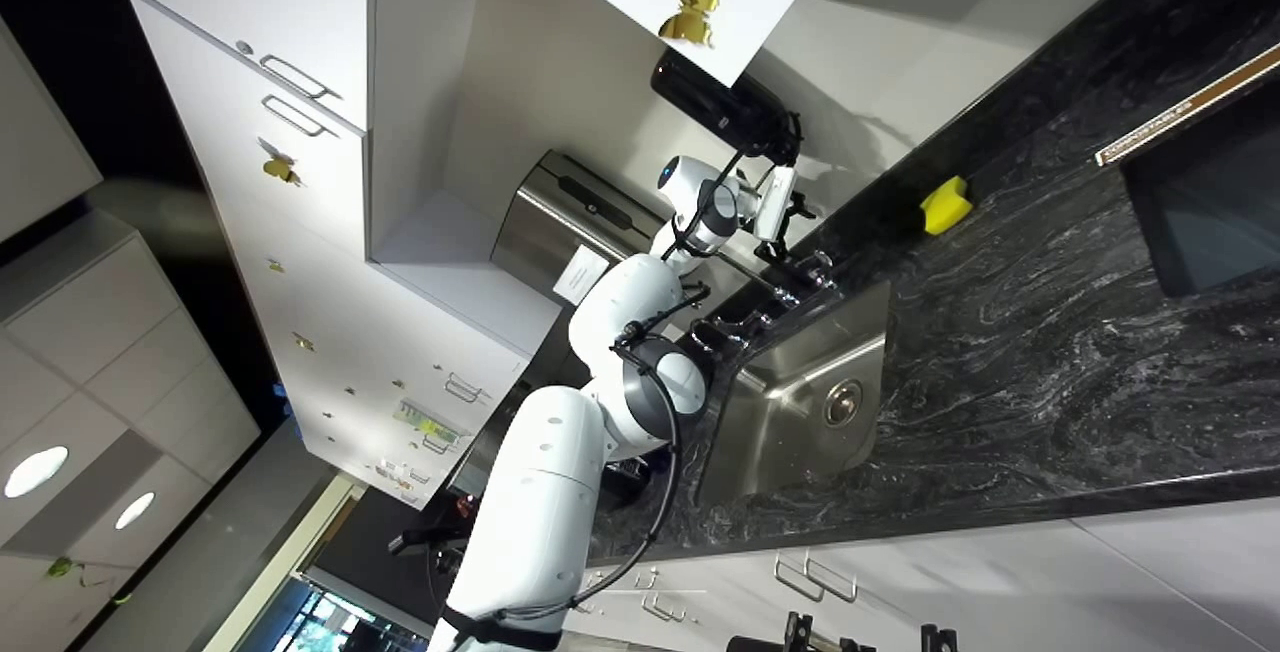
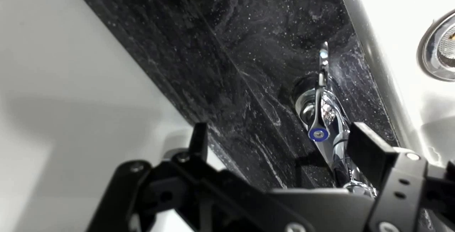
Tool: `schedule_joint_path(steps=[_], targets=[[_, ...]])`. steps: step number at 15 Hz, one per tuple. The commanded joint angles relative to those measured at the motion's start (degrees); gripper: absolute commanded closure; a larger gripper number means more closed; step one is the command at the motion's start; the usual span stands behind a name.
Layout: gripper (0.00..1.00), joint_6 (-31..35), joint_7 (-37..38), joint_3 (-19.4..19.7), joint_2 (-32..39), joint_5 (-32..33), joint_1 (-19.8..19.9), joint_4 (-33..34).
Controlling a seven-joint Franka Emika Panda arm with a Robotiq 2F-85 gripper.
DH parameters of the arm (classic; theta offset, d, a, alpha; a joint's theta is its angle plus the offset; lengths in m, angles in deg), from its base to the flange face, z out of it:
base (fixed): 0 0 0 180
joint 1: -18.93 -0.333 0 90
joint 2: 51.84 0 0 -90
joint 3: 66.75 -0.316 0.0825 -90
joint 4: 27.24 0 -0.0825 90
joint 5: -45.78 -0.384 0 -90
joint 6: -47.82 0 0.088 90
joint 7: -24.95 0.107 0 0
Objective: Close the tap
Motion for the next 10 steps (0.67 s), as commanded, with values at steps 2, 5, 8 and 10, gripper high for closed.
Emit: schedule_joint_path(steps=[2,5,8,10], targets=[[0.0,-1.54,0.61,-1.39,-2.11,0.05,-3.41,0.64],[0.0,0.51,6.36,0.58,-1.64,1.76,-5.33,2.89],[0.0,1.93,14.5,4.18,-1.11,4.49,-6.62,4.65],[0.0,-0.06,19.49,6.51,-1.74,5.55,-7.39,4.37]])
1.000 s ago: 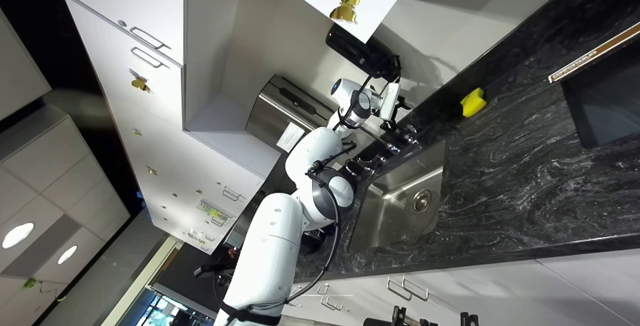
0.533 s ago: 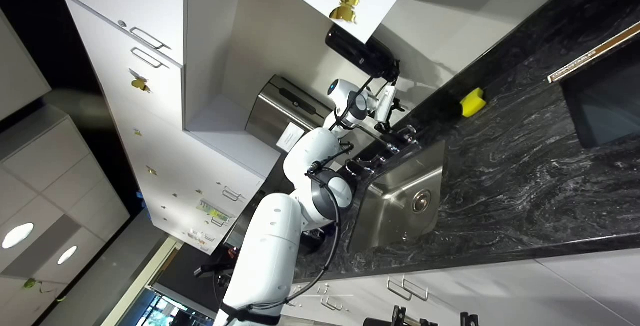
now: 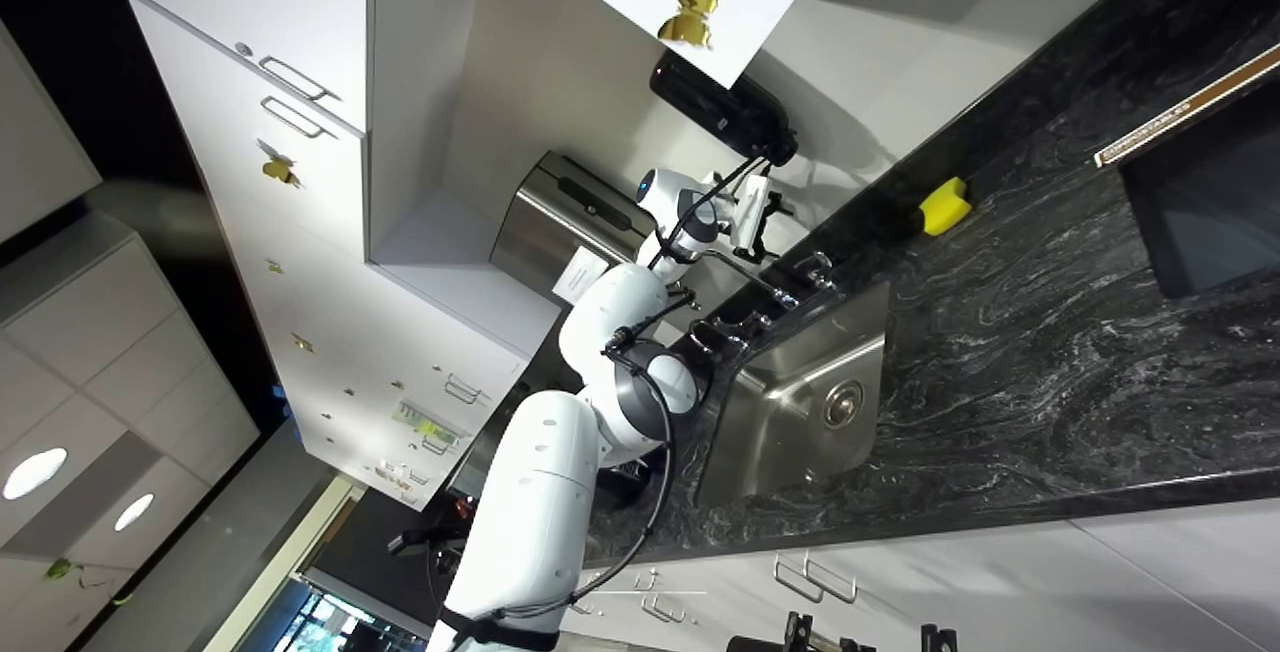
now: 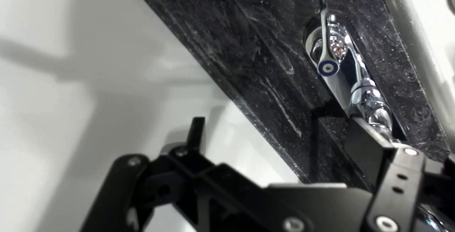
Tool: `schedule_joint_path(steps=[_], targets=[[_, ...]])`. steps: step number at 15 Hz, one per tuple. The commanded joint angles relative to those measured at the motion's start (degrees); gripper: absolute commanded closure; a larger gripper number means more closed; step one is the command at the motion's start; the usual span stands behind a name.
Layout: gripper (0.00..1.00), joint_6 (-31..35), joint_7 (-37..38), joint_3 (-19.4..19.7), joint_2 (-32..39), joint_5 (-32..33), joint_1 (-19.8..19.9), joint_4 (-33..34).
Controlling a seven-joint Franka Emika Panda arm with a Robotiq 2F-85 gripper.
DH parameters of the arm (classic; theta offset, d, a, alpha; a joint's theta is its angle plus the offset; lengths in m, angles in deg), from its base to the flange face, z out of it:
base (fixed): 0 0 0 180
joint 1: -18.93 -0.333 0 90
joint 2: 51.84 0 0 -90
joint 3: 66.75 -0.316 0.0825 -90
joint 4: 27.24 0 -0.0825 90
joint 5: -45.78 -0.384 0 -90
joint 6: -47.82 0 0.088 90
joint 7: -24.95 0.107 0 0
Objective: Close the tap
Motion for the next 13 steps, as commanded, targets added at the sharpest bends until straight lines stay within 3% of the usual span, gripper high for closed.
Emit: schedule_joint_path(steps=[1,4,8,9,13], targets=[[0.0,-4.05,11.32,5.53,-1.56,3.82,-4.18,2.51],[0.0,-5.63,12.74,8.06,-0.34,3.49,-4.56,5.11],[0.0,-5.77,12.48,8.3,-0.17,2.96,-4.22,5.35],[0.0,-0.01,3.99,5.02,0.41,0.65,-1.39,0.68],[0.0,0.43,2.01,4.57,1.02,0.18,-1.04,0.38]])
